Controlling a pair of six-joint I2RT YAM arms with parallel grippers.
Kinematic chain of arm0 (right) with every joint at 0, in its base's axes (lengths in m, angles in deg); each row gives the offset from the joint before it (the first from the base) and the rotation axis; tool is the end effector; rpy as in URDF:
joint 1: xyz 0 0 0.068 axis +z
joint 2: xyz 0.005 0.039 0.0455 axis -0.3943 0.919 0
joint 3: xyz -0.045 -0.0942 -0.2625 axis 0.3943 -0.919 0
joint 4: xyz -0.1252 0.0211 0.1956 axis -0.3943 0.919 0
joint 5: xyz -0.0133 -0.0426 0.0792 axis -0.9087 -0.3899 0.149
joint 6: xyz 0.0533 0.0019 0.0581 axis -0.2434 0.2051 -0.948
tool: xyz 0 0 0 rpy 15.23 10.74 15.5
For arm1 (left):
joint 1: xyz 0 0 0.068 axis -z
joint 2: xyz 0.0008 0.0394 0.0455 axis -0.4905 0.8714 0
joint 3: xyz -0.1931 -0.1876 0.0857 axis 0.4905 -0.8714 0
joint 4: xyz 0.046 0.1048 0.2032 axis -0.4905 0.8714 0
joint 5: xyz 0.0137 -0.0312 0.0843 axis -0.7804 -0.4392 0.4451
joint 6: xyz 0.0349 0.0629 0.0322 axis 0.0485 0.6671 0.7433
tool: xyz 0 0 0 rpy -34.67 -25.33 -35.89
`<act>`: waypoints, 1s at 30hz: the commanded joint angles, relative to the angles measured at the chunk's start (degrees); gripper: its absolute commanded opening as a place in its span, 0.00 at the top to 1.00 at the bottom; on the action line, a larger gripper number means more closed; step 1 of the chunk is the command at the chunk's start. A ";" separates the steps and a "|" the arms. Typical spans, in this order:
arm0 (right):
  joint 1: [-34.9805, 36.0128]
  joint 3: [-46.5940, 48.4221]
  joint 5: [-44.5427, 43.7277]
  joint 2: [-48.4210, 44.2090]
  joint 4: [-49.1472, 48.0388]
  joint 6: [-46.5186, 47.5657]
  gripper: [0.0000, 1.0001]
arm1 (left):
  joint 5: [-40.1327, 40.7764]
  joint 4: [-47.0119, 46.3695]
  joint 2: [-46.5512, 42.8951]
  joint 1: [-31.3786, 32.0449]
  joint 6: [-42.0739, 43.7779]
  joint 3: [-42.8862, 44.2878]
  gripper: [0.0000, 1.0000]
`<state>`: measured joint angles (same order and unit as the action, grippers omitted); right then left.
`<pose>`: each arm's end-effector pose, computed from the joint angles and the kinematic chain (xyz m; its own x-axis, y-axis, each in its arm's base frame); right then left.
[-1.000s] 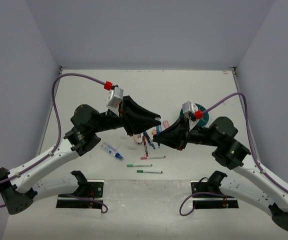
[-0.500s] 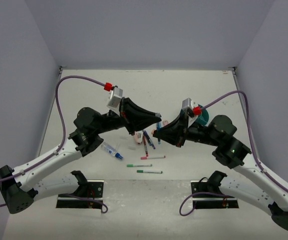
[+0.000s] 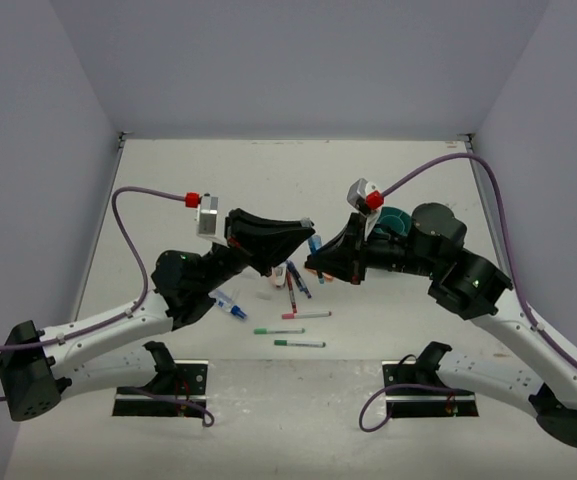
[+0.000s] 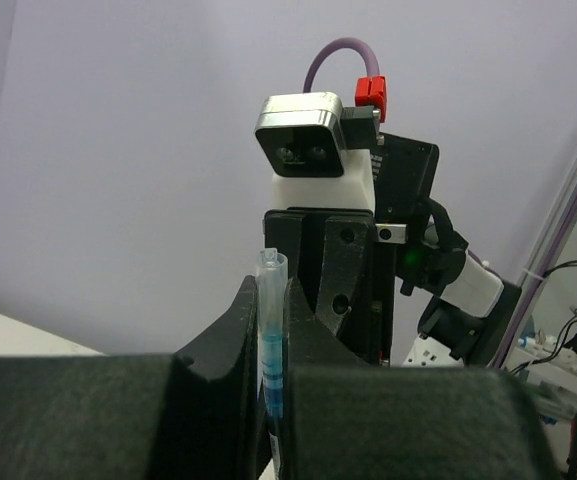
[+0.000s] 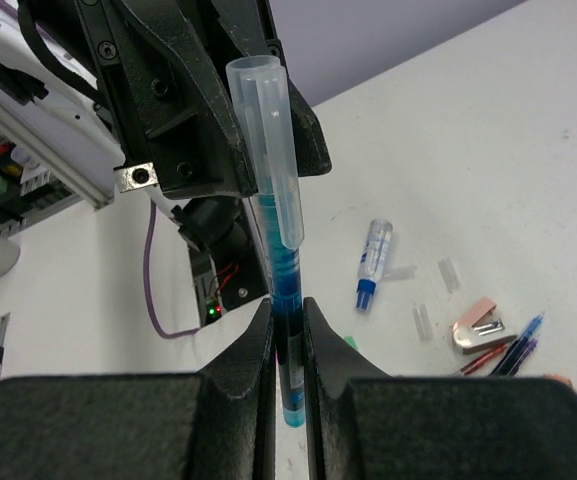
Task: Sort the stationery into containers
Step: Close the pen cap on the pen.
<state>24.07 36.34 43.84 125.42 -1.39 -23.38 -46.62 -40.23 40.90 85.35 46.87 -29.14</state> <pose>0.0985 0.1523 0.4248 -0.3279 -0.0059 -0.9447 -0.9077 0.2791 0.3133 0.1096 -0.1889 0.4098 -0.2614 -0.6029 -0.7538 0.9264 0.0626 -0.3713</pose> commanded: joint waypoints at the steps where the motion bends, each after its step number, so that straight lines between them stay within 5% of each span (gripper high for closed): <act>1: -3.70 9.11 -7.81 -0.15 -25.93 -4.21 1.00 | -14.34 12.45 6.63 6.96 -3.18 -8.81 1.00; 5: -4.05 6.54 -4.14 0.66 -26.79 -4.58 1.00 | -14.43 12.51 8.34 8.62 -3.07 -7.91 1.00; 11: -3.89 -7.00 15.86 -2.64 -25.69 0.50 1.00 | -4.57 35.03 1.29 7.29 7.41 5.96 1.00; 17: -3.88 -17.87 14.32 -8.19 -28.14 -1.83 1.00 | -1.17 46.56 0.91 5.29 12.46 17.71 0.65; 22: -3.88 -18.98 13.34 -8.98 -25.56 -1.54 1.00 | -2.01 45.44 2.86 5.18 12.65 22.92 0.59; 26: -3.88 -17.41 13.74 -8.39 -21.65 0.43 1.00 | -3.66 44.34 3.66 4.87 13.59 23.50 0.37; 28: -3.88 -16.46 15.04 -7.57 -20.35 1.84 1.00 | -6.35 44.00 4.13 4.30 14.31 23.85 0.37; 30: -3.88 -15.90 16.12 -7.19 -18.79 2.41 1.00 | -8.04 44.74 4.98 3.78 14.61 24.78 0.50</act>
<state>20.22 17.57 58.02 117.45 -21.96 -23.60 -49.73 2.58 44.52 90.17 58.77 -7.53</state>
